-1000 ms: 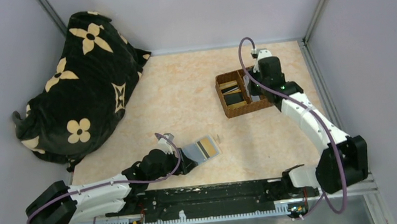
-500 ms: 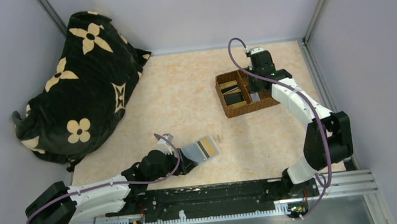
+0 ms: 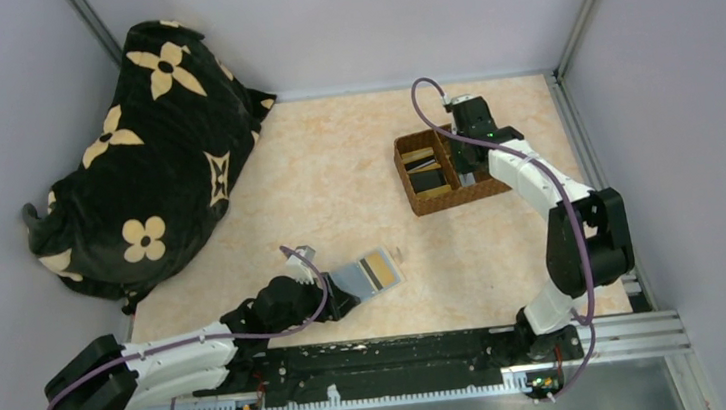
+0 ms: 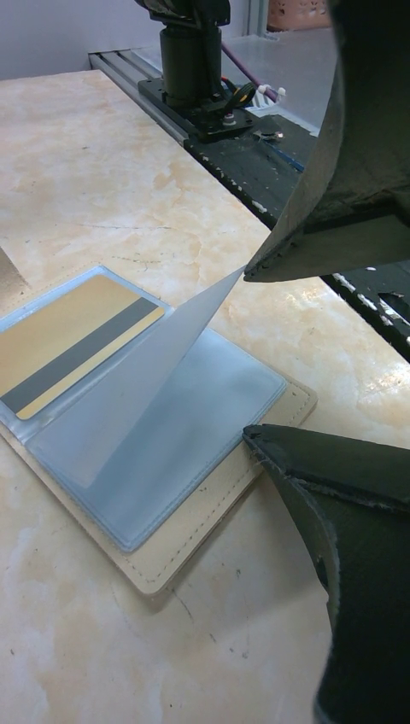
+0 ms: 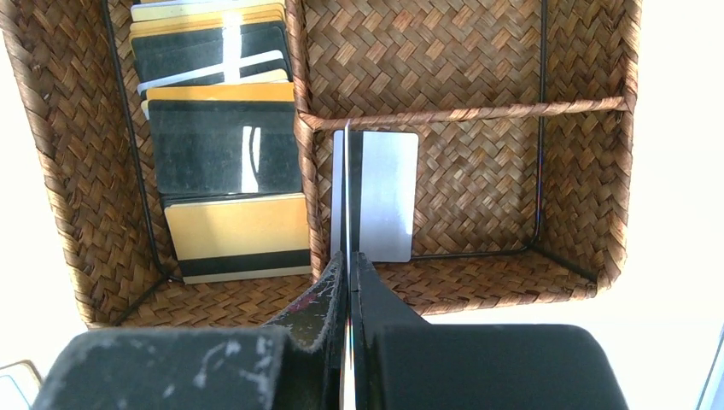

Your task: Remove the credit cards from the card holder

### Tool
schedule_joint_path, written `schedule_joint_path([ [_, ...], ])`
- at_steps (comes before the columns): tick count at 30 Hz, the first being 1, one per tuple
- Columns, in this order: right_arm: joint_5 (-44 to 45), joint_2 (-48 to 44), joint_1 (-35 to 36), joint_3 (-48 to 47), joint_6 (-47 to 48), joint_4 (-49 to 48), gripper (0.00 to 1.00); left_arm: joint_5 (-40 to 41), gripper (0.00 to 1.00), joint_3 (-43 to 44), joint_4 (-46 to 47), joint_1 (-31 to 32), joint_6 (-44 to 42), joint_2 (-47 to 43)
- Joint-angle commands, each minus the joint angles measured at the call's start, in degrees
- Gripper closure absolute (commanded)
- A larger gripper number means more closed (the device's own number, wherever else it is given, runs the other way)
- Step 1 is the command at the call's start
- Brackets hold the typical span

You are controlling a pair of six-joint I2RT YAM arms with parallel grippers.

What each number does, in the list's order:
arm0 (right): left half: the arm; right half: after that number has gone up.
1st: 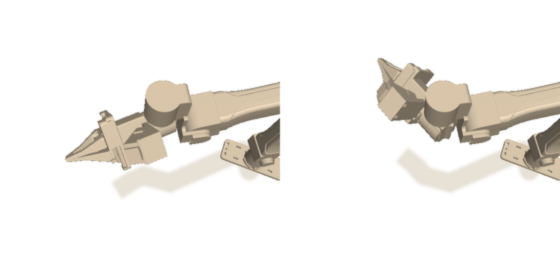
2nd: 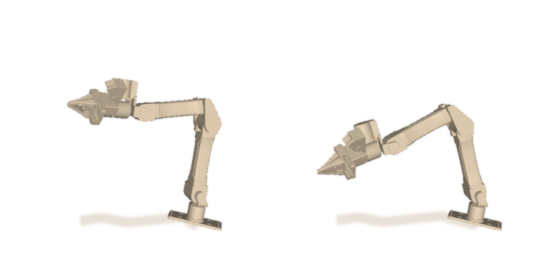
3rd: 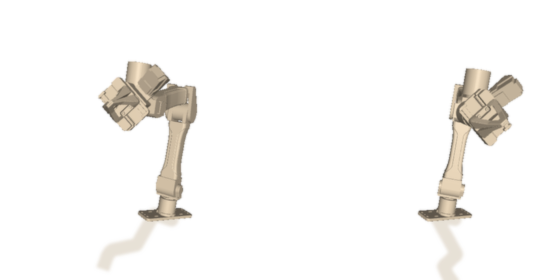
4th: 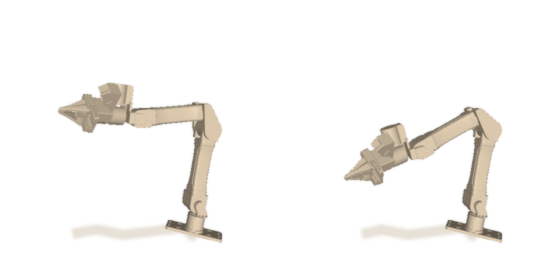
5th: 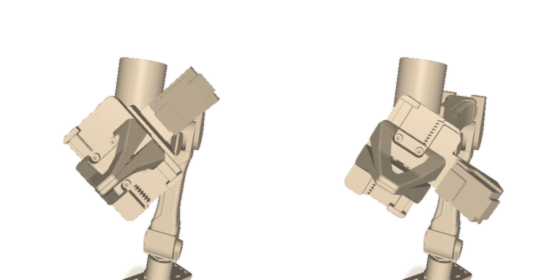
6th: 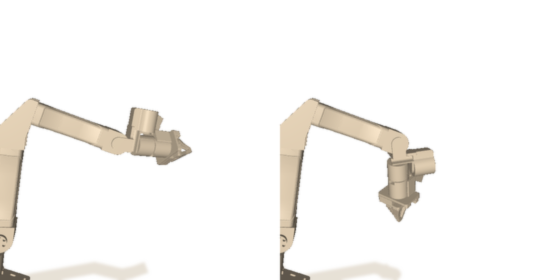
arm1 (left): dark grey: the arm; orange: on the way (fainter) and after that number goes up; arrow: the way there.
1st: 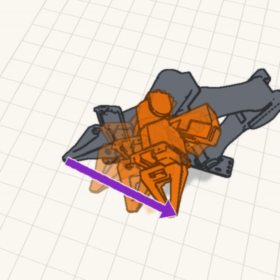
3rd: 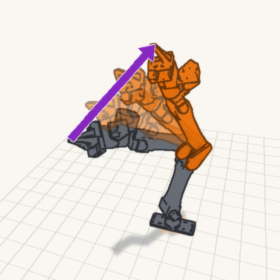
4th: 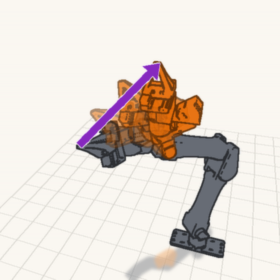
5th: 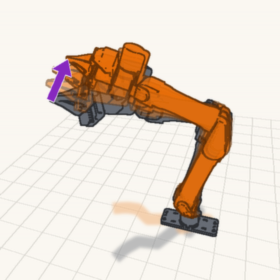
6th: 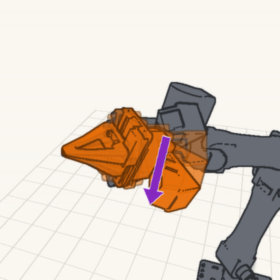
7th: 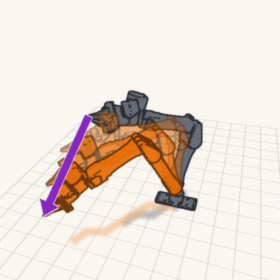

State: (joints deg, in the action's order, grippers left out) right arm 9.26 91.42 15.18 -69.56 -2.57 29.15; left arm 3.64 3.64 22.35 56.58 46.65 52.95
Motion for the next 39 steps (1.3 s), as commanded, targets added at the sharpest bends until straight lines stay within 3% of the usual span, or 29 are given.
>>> schedule_joint_path([
  [1,-0.4,0.3,-0.7,-1.7,0.4,-1.7,1.00,1.3,0.31,-1.9,-4.6,-0.1,-0.5,0.1],
  [27,-1.7,-4.6,-0.7,-1.5,0.5,1.2,1.00,1.2,0.31,-2.8,-4.9,-0.1,0.0,-1.7],
  [39,-1.6,-2.7,-0.6,-1.3,0.6,1.8,1.00,1.6,0.31,-3.7,-5.4,-0.1,0.4,-3.3],
])
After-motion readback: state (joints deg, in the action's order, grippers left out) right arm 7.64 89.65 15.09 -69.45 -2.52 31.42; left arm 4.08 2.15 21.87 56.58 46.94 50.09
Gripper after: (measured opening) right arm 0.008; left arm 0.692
